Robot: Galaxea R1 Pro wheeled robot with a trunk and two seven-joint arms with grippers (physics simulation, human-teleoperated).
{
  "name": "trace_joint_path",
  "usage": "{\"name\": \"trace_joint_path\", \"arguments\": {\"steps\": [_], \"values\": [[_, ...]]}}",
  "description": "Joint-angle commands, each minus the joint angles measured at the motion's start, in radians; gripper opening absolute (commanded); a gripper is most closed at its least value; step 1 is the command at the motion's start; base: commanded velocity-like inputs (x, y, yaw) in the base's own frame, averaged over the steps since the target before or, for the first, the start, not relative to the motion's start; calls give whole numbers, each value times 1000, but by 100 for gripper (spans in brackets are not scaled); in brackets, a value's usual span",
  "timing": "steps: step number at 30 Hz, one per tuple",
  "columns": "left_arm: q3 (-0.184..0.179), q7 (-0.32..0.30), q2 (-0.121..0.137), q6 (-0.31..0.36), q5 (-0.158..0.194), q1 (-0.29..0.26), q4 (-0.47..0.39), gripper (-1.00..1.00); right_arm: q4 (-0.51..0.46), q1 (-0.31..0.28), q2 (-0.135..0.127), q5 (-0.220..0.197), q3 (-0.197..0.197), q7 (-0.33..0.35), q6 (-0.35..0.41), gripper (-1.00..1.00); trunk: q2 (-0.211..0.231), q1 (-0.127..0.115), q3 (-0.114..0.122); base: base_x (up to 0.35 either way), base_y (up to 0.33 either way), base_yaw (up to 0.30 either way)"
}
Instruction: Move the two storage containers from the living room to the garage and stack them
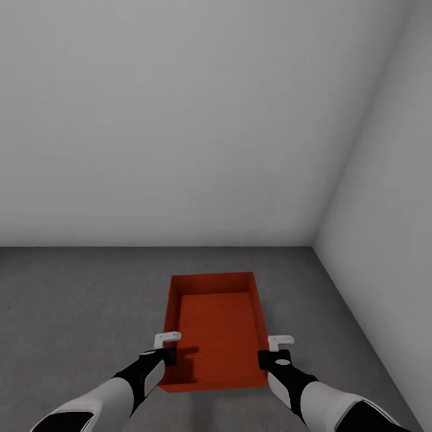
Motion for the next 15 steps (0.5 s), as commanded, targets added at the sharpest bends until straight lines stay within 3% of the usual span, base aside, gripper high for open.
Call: {"name": "trace_joint_path", "arguments": {"steps": [1, 15], "values": [[-39, 5, 45, 5, 34, 1, 3, -100, -4, -1, -14, 5, -29, 52, -26, -100, -8, 4, -4, 0, 0, 0], [-38, 5, 45, 5, 36, 1, 4, -100, -4, -1, -15, 5, -29, 52, -26, -100, -106, 58, -48, 0, 0, 0]]}}
